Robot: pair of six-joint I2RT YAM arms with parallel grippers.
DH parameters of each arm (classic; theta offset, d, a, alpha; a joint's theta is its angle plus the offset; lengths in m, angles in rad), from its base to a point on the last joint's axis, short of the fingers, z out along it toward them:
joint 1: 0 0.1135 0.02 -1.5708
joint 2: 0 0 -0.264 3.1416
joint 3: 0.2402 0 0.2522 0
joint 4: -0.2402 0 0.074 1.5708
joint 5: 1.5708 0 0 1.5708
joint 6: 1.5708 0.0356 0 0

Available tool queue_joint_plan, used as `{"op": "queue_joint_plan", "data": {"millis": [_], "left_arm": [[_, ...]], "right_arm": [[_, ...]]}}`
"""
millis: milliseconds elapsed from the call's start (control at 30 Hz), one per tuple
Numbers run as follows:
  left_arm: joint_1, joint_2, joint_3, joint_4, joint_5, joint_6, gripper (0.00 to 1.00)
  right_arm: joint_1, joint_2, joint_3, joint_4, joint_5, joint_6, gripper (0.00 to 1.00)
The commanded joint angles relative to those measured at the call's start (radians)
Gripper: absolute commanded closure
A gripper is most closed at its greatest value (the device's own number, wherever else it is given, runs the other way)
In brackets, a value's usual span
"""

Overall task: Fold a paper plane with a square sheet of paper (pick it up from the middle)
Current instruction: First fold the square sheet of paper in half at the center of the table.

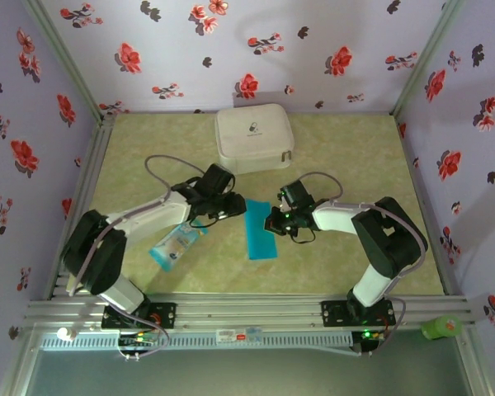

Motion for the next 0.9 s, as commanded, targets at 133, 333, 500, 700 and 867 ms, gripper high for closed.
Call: {"op": "queue_joint_plan", "data": {"millis": [133,333,500,700,867], "left_arm": [[-0.007,-0.009,-0.171,0.379,0.174,-0.075,1.0],[-0.017,0.054,-0.204,0.52,0.264,-0.106,1.0],[-0.023,0.107,-0.2,0.561,0.3,-0.1,1.0],[-0.031,0.159,-0.201,0.553,0.306,-0.069,1.0],[-0.032,0.194,-0.217,0.555,0.305,-0.053,1.0]], "right_arm": [[0.017,0.021,-0.005,-0.173,0.116,-0.021,1.0],[0.022,0.019,0.003,-0.181,0.125,-0.019,1.0],[0.026,0.016,0.001,-0.184,0.131,-0.013,1.0],[0.029,0.011,0.006,-0.194,0.136,-0.012,1.0],[0.032,0.012,0.003,-0.187,0.134,-0.005,1.0]]}}
